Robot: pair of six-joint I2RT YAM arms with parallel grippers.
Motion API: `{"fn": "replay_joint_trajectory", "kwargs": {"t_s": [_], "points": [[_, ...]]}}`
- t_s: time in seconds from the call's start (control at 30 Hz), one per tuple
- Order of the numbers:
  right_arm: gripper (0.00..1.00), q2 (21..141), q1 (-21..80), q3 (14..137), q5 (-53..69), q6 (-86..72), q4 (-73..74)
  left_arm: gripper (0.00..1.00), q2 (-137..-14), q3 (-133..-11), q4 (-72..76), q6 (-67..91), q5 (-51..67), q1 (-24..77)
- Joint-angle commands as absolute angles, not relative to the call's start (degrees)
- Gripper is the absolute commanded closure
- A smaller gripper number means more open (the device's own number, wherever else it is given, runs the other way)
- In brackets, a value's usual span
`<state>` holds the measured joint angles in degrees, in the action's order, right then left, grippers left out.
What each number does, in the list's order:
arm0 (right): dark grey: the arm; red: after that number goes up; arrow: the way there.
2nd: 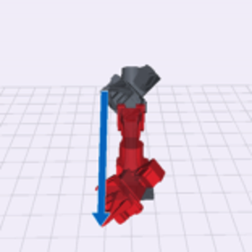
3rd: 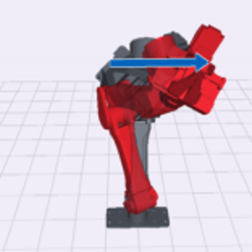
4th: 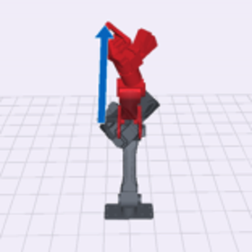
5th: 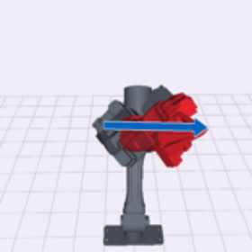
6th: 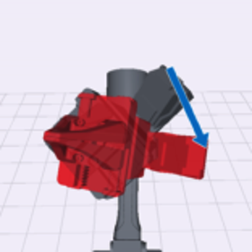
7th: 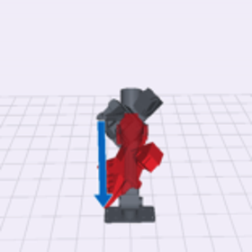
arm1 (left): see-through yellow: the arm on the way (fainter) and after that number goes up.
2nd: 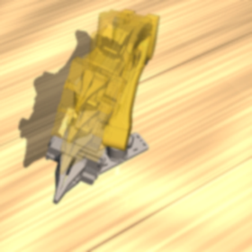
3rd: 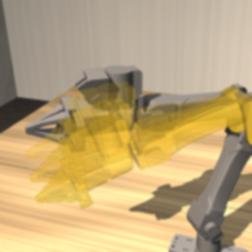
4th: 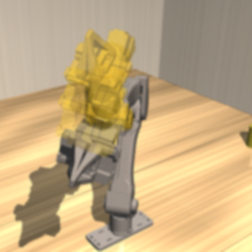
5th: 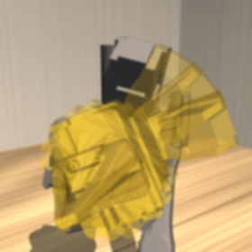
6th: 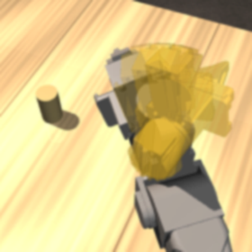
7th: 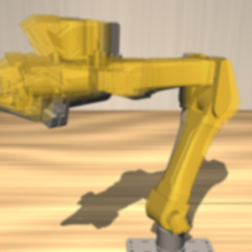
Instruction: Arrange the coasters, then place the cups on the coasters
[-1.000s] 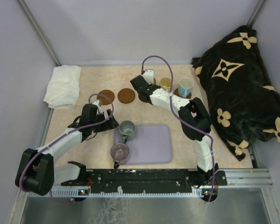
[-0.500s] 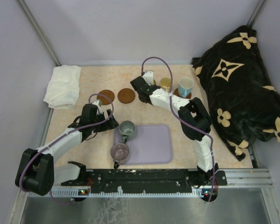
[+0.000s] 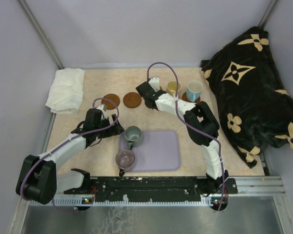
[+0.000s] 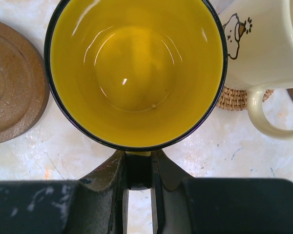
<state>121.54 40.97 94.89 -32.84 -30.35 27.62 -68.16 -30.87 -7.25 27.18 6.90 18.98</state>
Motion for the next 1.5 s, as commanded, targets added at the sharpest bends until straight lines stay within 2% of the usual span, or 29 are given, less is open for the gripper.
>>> {"fn": "replay_joint_trajectory", "kwargs": {"t_s": [0.0, 0.63, 0.87, 1.13, 1.37, 1.47], "points": [[1.00, 120.50, 40.69, 98.51, -34.63, -29.41, 23.30, 0.00, -68.47, -31.03, -6.37, 26.98, 6.59, 19.16], [0.99, 121.65, 40.69, 98.18, -32.94, -28.05, 21.80, 0.00, -68.64, -31.03, -6.45, 26.89, 6.33, 19.16], [0.79, 121.26, 40.69, 97.11, -32.60, -28.91, 21.84, 0.00, -68.82, -31.05, -6.57, 26.81, 6.14, 19.16], [0.73, 120.59, 40.69, 95.60, -32.96, -29.99, 21.77, 0.00, -68.93, -30.94, -6.54, 26.81, 6.20, 19.16], [0.42, 120.35, 40.69, 95.56, -33.18, -29.97, 21.85, 0.00, -68.91, -30.85, -6.56, 26.73, 6.35, 19.16], [0.39, 120.00, 40.69, 95.45, -33.39, -30.04, 22.05, 0.00, -68.90, -30.92, -6.57, 26.72, 6.33, 19.16]]}}
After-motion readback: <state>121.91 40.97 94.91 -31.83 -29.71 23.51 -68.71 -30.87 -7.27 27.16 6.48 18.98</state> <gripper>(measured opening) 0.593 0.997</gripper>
